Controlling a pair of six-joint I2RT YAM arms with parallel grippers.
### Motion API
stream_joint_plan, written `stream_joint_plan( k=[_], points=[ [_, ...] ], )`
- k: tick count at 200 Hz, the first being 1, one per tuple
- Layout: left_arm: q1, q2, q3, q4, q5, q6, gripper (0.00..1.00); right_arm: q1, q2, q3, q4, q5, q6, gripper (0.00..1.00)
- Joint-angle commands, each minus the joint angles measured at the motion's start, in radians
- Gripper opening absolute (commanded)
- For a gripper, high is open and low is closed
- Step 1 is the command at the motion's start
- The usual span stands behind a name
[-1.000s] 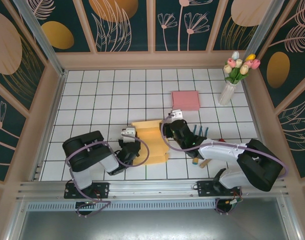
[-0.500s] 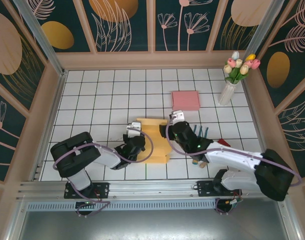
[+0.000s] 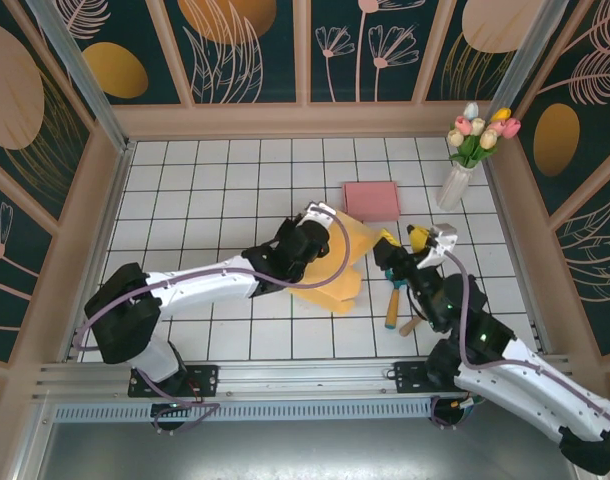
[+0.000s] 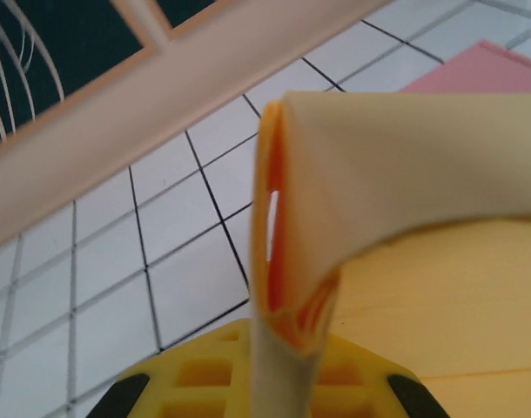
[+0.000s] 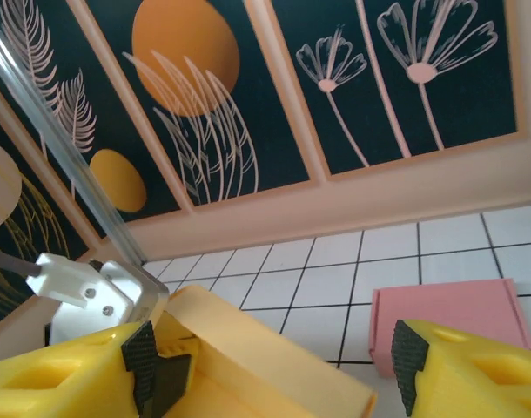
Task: Fold the paper box
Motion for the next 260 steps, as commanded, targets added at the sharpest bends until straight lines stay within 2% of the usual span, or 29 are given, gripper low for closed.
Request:
stream_joint_plan(
  k=[1, 19, 41, 67, 93, 128, 159, 223, 245, 260],
  points=[
    [-0.005, -0.102, 0.012, -0.211, 0.155, 0.378, 0.0, -0.016, -0.028, -0.025, 0.044, -0.02, -0.036, 0.75],
    [-0.005, -0.219, -0.021, -0.272, 0.28, 0.662, 0.0, -0.035, -0.025, -0.02, 0.046, -0.069, -0.025, 0.75],
    [0.0, -0.283, -0.012, -0.305, 0.287, 0.866, 0.0, -0.043, -0.021, -0.036, 0.042, -0.104, -0.012, 0.75],
    [0.008, -0.176, 0.134, -0.558, 0.234, 0.988, 0.0, -0.044, -0.03, -0.044, 0.025, -0.101, 0.006, 0.75],
    [0.013, -0.09, 0.195, -0.548, 0.197, 1.119, 0.0, -0.044, -0.043, -0.055, 0.016, -0.086, 0.009, 0.76],
    [0.027, 0.088, 0.321, -0.632, 0.152, 1.26, 0.0, -0.046, -0.045, -0.082, 0.024, -0.051, 0.01, 0.76],
    [0.028, 0.197, 0.335, -0.57, 0.172, 1.301, 0.0, -0.052, -0.046, -0.089, 0.029, -0.049, 0.006, 0.76],
    [0.053, 0.267, 0.243, -0.426, 0.206, 1.281, 0.34, -0.055, -0.046, -0.102, 0.031, -0.055, 0.009, 0.76],
    [0.052, 0.258, 0.217, -0.401, 0.206, 1.283, 0.37, -0.056, -0.044, -0.106, 0.037, -0.056, 0.007, 0.76],
    [0.054, 0.245, 0.205, -0.376, 0.196, 1.286, 0.43, -0.059, -0.041, -0.11, 0.04, -0.056, 0.005, 0.76]
  ],
)
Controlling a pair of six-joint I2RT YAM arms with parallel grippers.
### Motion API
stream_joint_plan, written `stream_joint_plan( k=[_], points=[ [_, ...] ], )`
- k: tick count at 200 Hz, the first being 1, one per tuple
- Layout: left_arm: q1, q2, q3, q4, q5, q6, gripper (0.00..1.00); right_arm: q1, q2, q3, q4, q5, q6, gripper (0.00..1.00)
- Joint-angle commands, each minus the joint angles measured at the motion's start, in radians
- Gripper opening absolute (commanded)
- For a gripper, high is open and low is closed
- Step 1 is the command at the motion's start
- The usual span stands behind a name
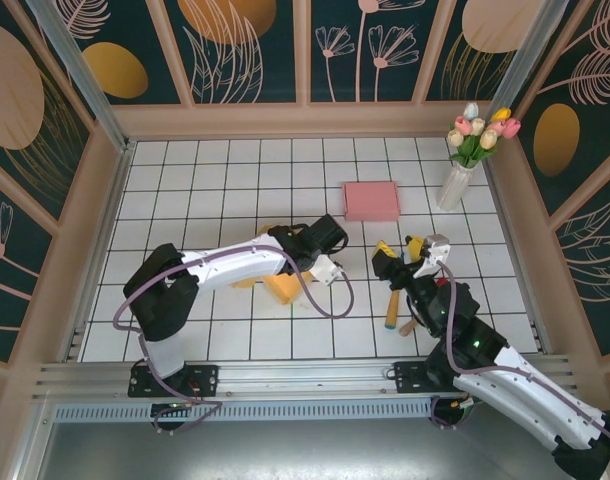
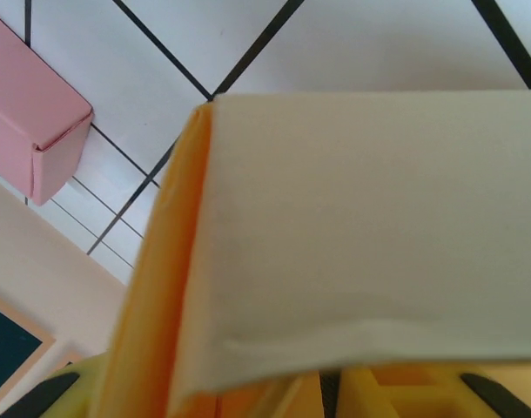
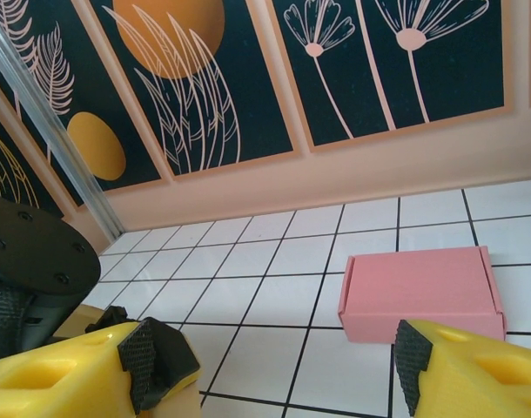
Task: Fold the paper box
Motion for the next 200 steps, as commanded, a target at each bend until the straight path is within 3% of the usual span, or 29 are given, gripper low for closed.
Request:
stream_joint_plan(
  k=[1, 30, 49, 90, 108, 133, 161, 172, 181, 191, 200],
  points=[
    [0.002, -0.008, -0.024, 0.054, 0.006, 0.015, 0.43, -0.007, -0.008, -0.016, 0.035, 0.011, 0.013, 0.76],
    [-0.001, -0.036, -0.028, 0.083, 0.008, 0.0, 0.51, -0.014, 0.006, -0.021, 0.044, 0.007, 0.011, 0.76],
    [-0.001, -0.062, -0.047, 0.098, 0.012, -0.012, 0.65, -0.019, 0.023, -0.02, 0.046, 0.0, 0.011, 0.76],
    [-0.007, -0.118, -0.094, 0.147, 0.021, -0.039, 0.66, -0.031, 0.054, -0.021, 0.052, -0.014, 0.012, 0.76],
    [-0.024, -0.169, -0.09, 0.216, 0.05, -0.123, 0.66, -0.036, 0.059, -0.022, 0.05, -0.012, 0.019, 0.76],
    [-0.037, -0.242, -0.056, 0.282, 0.161, -0.38, 0.56, -0.049, 0.075, -0.019, 0.046, -0.015, 0.029, 0.76],
    [-0.046, -0.417, -0.24, 0.623, 0.199, -0.761, 0.51, -0.065, 0.118, -0.009, 0.036, -0.04, 0.039, 0.75],
    [-0.045, -0.483, -0.301, 0.756, 0.113, -0.988, 0.5, -0.069, 0.15, 0.001, 0.032, -0.064, 0.035, 0.75],
    [-0.047, -0.525, -0.34, 0.771, -0.021, -1.212, 0.53, -0.07, 0.182, 0.012, 0.026, -0.088, 0.028, 0.74],
    [-0.045, -0.559, -0.317, 0.643, -0.175, -1.472, 0.54, -0.07, 0.228, 0.029, 0.019, -0.121, 0.018, 0.74],
    [-0.045, -0.582, -0.314, 0.496, -0.235, -1.675, 0.53, -0.071, 0.28, 0.048, 0.013, -0.15, 0.01, 0.74]
  ],
)
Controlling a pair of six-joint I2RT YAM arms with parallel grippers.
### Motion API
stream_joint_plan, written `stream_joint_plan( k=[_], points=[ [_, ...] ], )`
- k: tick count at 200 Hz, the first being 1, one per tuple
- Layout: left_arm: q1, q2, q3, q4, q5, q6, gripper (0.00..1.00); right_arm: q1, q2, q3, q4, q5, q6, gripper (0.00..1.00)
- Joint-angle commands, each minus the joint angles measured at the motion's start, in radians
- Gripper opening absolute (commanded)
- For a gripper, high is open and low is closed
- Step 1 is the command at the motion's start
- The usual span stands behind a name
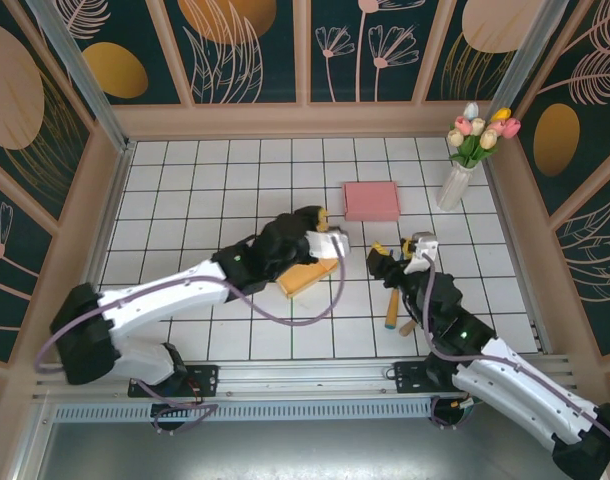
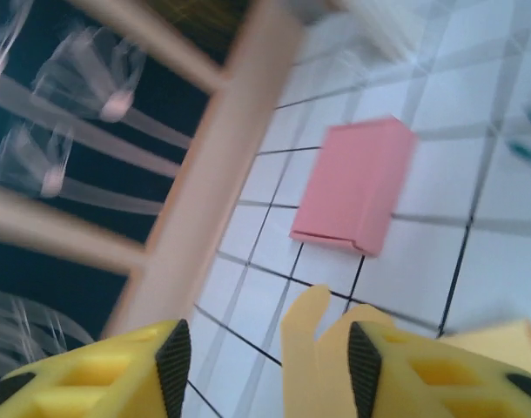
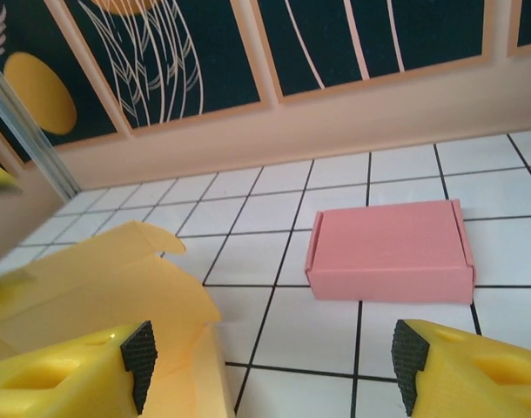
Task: Fold the paper box
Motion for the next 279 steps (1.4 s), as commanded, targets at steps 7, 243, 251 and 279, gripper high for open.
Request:
stream_joint_plan(
  k=[7, 243, 251, 279],
  points=[
    [0.004, -0.08, -0.017, -0.142, -0.254, -0.83, 0.53, -0.007, 0.131, 0.076, 0.002, -0.112, -0.016, 0.74],
    [0.149, -0.184, -0.588, 0.433, 0.125, -0.72, 0.22, -0.037, 0.91, 0.54, -0.248, -0.311, -0.178, 0.62],
    [0.149, -0.184, -0.593, 0.439, 0.131, -0.715, 0.17, -0.038, 0.933, 0.564, -0.268, -0.313, -0.194, 0.61],
    [0.149, -0.21, -0.625, 0.465, 0.163, -0.718, 0.05, -0.042, 0.986, 0.643, -0.34, -0.314, -0.242, 0.54]
  ],
)
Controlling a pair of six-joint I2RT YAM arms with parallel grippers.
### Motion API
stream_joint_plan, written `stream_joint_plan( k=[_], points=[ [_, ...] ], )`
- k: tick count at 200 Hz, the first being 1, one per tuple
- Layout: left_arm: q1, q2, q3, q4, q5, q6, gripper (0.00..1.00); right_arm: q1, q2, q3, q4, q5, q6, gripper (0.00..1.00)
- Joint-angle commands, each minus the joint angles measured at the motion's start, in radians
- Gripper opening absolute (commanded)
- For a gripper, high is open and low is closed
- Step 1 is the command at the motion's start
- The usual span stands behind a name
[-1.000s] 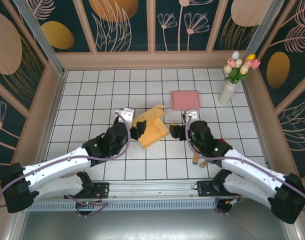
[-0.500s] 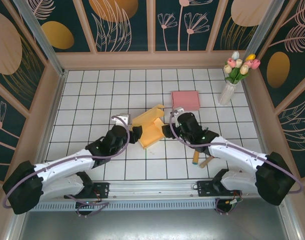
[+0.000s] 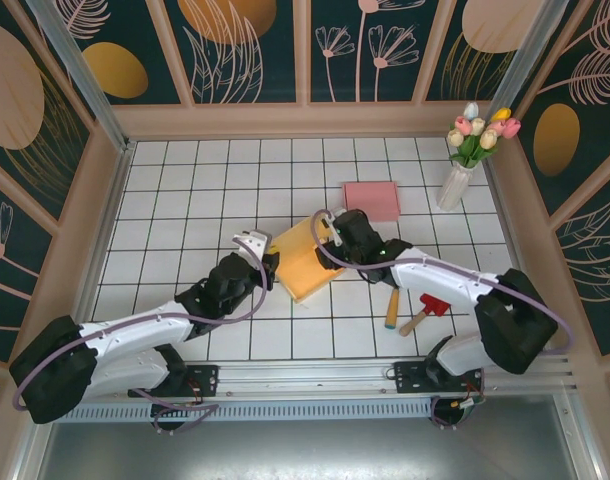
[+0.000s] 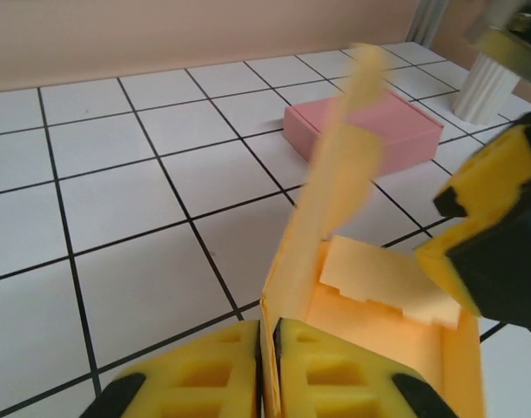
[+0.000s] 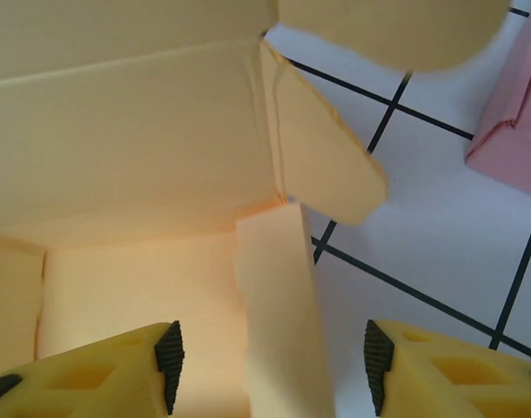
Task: Fold the paper box
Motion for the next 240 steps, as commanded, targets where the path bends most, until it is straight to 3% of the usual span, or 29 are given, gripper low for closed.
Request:
stream_joint_plan(
  k=[1, 30, 59, 93, 204, 240],
  points=[
    [0.005, -0.031, -0.031, 0.078, 0.037, 0.023, 0.05, -0.012, 0.029, 0.078, -0.092, -0.014, -0.066, 0.54],
    [0.005, -0.085, -0.054, 0.066, 0.045, -0.012, 0.0, -0.021, 0.028, 0.108, -0.134, -0.025, -0.154, 0.5],
    [0.005, -0.133, -0.1, 0.096, 0.057, -0.023, 0.0, -0.045, 0.028, 0.131, -0.171, -0.072, -0.244, 0.44],
    [0.006, -0.165, -0.128, 0.117, 0.083, -0.019, 0.0, -0.079, 0.077, 0.17, -0.206, -0.129, -0.33, 0.43],
    [0.005, -0.145, -0.151, 0.161, 0.112, -0.011, 0.0, -0.152, 0.292, 0.232, -0.179, -0.346, -0.426, 0.41],
    [0.004, -0.134, -0.154, 0.165, 0.116, -0.016, 0.0, -0.156, 0.341, 0.244, -0.165, -0.375, -0.443, 0.34]
  ],
)
